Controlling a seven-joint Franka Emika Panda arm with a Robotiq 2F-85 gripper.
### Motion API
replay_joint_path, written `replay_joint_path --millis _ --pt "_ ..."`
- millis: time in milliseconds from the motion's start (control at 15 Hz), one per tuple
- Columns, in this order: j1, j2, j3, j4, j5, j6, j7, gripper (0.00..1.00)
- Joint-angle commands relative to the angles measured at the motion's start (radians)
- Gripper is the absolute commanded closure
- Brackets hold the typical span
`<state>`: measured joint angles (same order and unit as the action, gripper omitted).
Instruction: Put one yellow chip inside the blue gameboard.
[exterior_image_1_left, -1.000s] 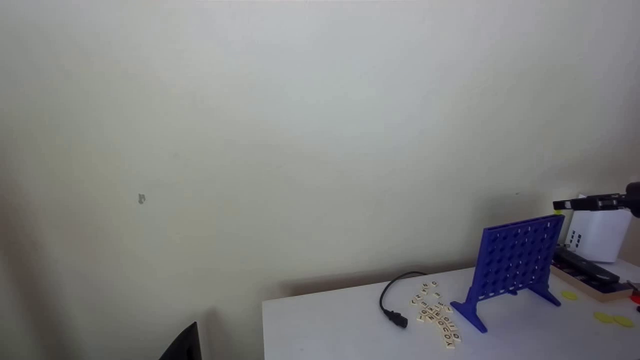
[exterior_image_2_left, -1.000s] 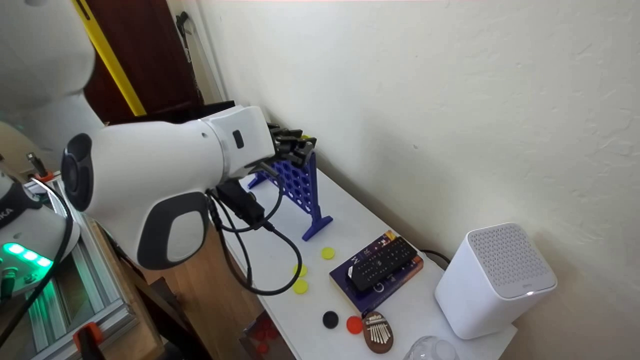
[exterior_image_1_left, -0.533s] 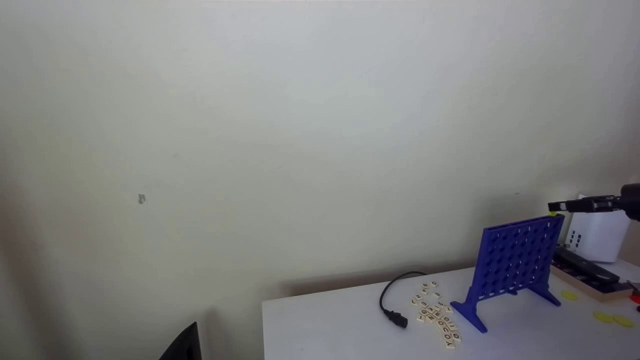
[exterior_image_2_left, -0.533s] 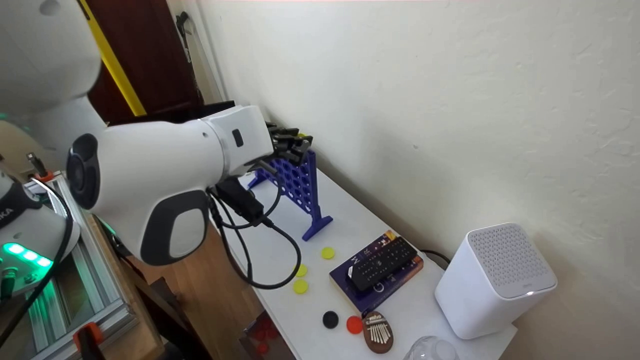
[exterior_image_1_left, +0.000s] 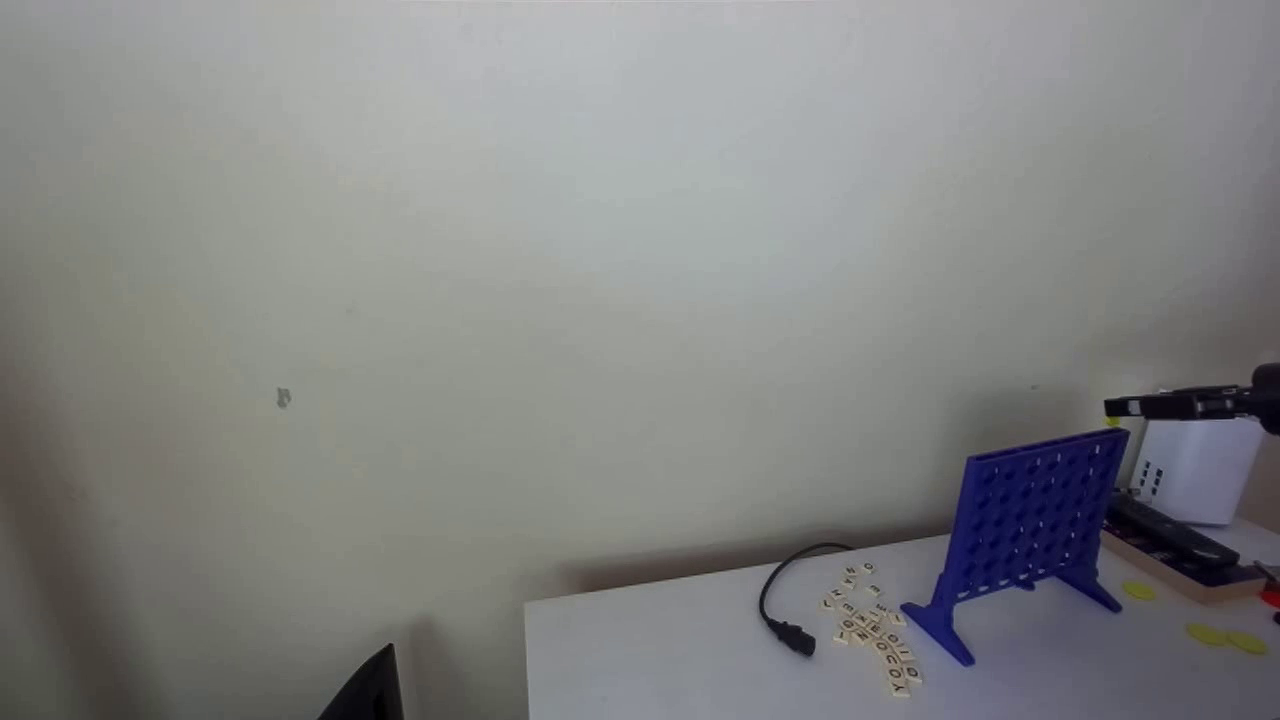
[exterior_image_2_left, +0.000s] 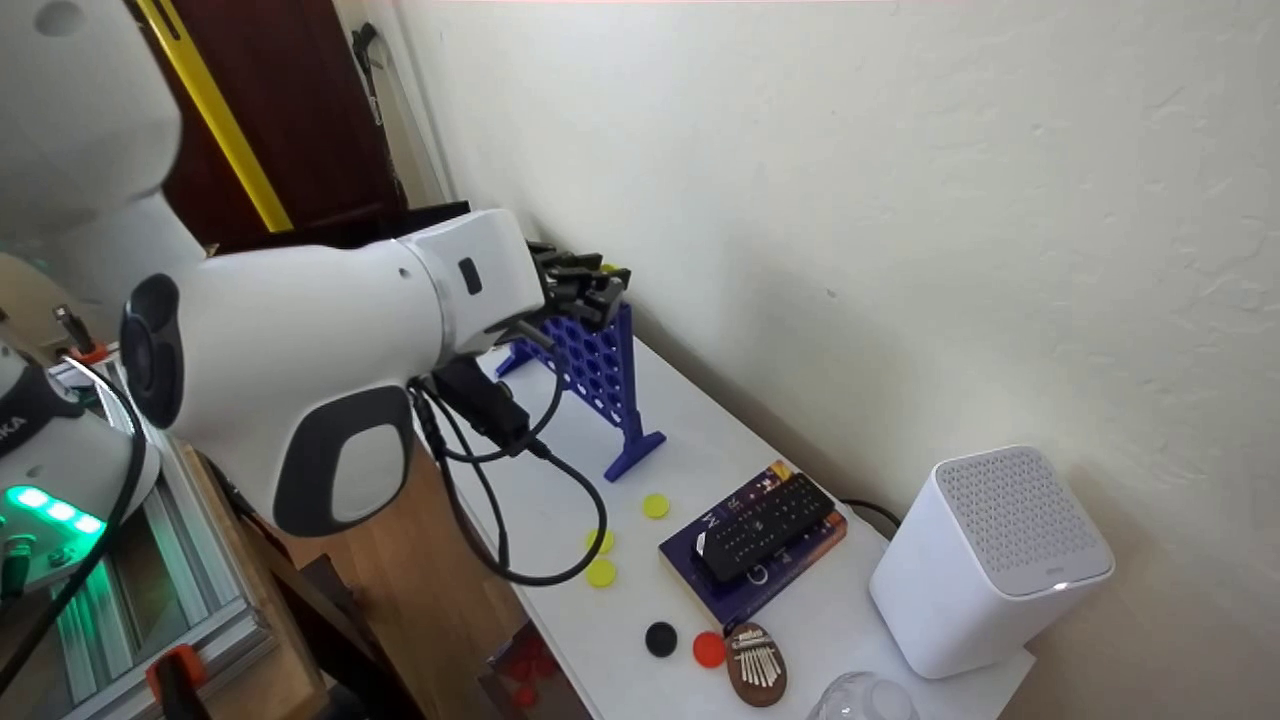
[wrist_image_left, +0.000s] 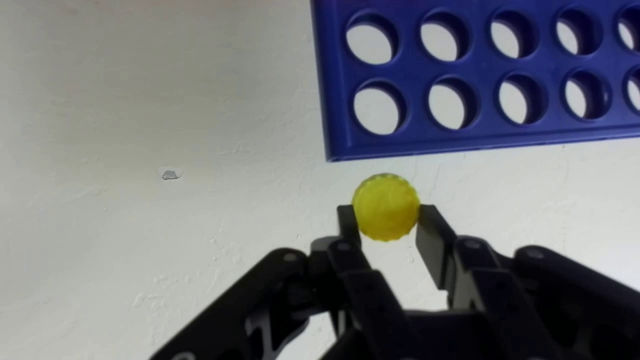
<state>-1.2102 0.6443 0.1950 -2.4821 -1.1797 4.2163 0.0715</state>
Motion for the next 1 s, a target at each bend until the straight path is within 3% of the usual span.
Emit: replay_joint_path --millis 0,933 --pt "-0.026 0.015 0.013 -0.011 -0.002 0.008 -0.036 0.90" --pt "-0.002 0.045 0.006 -0.007 0.016 0.020 -0.059 0.90"
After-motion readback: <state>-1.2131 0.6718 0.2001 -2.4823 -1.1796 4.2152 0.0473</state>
